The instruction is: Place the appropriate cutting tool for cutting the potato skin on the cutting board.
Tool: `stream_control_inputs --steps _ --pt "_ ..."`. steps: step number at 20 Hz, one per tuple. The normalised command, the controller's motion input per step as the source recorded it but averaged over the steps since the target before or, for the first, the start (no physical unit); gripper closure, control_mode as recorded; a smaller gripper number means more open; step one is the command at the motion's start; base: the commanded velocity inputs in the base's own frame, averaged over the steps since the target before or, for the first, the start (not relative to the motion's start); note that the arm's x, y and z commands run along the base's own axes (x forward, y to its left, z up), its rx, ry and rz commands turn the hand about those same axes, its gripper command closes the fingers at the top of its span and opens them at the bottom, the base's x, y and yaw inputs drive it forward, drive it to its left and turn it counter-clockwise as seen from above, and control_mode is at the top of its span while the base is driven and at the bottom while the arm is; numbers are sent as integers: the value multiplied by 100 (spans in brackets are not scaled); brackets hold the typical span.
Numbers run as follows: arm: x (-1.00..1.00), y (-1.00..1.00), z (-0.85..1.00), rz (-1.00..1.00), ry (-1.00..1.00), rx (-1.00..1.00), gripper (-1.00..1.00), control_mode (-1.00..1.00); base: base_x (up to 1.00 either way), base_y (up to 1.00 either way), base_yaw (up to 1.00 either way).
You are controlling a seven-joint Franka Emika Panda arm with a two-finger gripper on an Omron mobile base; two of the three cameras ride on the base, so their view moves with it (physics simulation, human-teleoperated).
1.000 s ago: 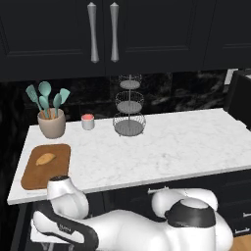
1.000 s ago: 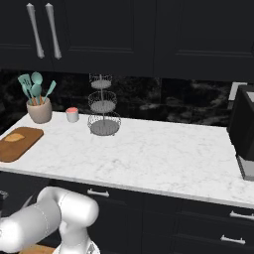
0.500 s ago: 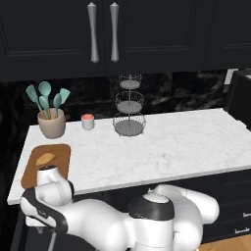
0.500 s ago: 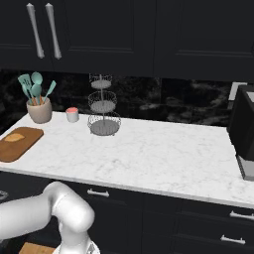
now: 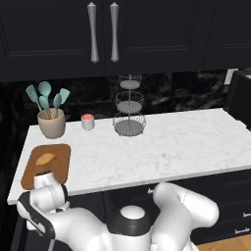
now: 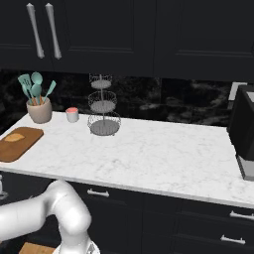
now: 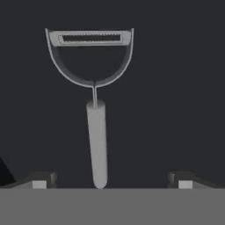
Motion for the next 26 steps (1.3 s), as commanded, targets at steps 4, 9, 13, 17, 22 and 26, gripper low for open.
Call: stream_control_inputs --steps 4,9,13,17,22,26 --pt "0 0 -58 0 0 0 -100 -100 0 0 0" --pt "9 15 -62 0 0 0 -100 -100 0 0 0" --pt "18 26 -50 0 0 0 -100 -100 0 0 0" --pt "2 8 -43 0 0 0 100 -100 0 0 0" --pt "-15 0 -28 0 -3 0 100 -100 0 0 0" --pt "-35 -4 2 -2 -10 0 100 -100 0 0 0"
